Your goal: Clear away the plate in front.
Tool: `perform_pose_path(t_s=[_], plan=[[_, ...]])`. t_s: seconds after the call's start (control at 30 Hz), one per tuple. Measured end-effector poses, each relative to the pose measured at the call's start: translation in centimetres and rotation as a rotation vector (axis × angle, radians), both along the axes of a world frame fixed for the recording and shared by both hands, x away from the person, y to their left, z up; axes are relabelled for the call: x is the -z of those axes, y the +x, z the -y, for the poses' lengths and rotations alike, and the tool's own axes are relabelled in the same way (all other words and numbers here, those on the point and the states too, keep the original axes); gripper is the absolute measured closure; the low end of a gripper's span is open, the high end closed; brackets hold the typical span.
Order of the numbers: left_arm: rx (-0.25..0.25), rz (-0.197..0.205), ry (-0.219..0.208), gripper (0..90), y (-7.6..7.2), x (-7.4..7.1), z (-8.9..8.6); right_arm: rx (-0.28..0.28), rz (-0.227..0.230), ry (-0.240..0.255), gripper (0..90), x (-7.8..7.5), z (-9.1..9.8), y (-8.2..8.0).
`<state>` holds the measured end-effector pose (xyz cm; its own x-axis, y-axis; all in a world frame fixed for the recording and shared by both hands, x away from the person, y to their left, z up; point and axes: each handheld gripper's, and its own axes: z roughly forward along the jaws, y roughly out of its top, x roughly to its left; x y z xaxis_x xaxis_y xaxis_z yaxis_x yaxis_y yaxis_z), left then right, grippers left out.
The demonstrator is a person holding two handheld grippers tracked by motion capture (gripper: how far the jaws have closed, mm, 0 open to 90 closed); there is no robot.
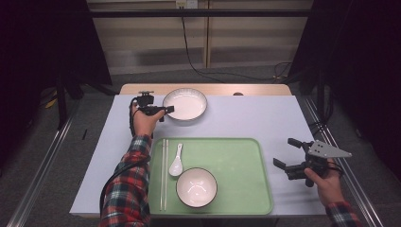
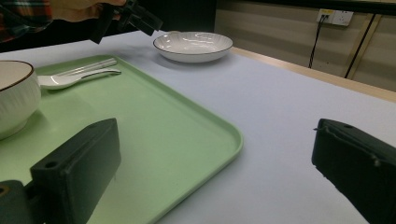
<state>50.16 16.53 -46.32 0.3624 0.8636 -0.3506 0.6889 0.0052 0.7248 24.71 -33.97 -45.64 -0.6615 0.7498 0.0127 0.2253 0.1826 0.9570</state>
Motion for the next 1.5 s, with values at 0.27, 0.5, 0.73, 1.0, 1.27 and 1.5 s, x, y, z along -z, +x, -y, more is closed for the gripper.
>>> perform_pose_path(t_s=[0.27, 0.5, 0.73, 1.0, 1.27, 1.5], plan=[[-0.037, -0.024, 0.017, 25.0, 1.5, 1.0, 0.1, 0.002, 0.001, -0.003, 0.6, 0.0, 0.1, 0.0], [-0.082, -0.052, -0.012, 28.8, 2.3, 1.8, 0.1, -0.001, 0.001, 0.001, 0.6, 0.1, 0.1, 0.1], [-0.092, -0.057, -0.008, 33.0, 2.8, 2.2, 0.5, 0.003, -0.004, 0.011, 0.6, 0.0, 0.2, 0.0], [-0.100, -0.087, -0.038, 42.8, 3.2, 2.5, 0.9, 0.001, -0.001, 0.008, 0.6, 0.0, 0.3, 0.0], [-0.097, -0.077, -0.028, 49.9, 3.4, 2.7, 1.4, 0.006, 0.003, 0.011, 0.6, 0.0, 0.4, 0.0], [-0.111, -0.095, -0.036, 56.0, 3.4, 2.7, 1.5, 0.005, 0.009, 0.010, 0.6, -0.1, 0.5, 0.0]])
